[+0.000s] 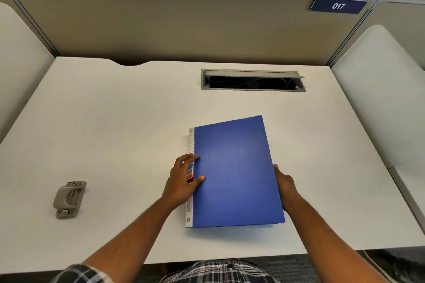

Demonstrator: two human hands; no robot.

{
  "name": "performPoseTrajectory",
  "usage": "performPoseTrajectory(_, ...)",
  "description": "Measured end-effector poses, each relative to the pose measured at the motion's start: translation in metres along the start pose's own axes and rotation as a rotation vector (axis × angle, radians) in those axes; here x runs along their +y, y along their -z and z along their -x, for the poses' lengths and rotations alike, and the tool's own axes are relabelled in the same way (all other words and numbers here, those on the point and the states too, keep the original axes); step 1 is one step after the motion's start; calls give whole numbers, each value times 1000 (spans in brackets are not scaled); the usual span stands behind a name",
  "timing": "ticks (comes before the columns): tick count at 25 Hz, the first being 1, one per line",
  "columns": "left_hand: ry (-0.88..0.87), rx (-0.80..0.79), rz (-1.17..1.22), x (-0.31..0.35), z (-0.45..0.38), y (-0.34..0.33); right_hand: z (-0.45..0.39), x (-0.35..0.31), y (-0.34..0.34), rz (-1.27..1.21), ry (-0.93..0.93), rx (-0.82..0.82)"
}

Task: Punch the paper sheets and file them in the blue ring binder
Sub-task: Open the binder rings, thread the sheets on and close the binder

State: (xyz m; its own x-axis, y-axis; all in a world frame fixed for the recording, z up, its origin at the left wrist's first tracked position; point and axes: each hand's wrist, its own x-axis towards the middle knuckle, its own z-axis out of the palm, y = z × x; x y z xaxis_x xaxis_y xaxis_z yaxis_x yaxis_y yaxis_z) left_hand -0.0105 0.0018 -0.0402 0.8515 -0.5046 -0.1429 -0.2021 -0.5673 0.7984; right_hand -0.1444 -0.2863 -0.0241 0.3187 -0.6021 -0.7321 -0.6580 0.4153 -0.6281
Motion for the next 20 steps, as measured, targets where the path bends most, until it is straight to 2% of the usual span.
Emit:
performPoseTrajectory(2,35,41,-43,1,0,-7,1,-3,2,-18,-12,0)
performPoseTrajectory(6,37,38,48,-3,-4,-17,-7,-1,2,12,13,7)
performPoseTrajectory(12,88,110,-108,5,-3,-24,-14,11,-6,141,159,13)
performPoseTrajectory(14,182,133,-72,13,-3,-24,-13,14,-11,210,194,-13)
performPoseTrajectory(18,514,73,157,19,-13,-20,-2,17,-27,283,184,-15)
performPoseTrajectory(20,573,37,290,18,-18,-15,-1,19,-31,282,175,-14)
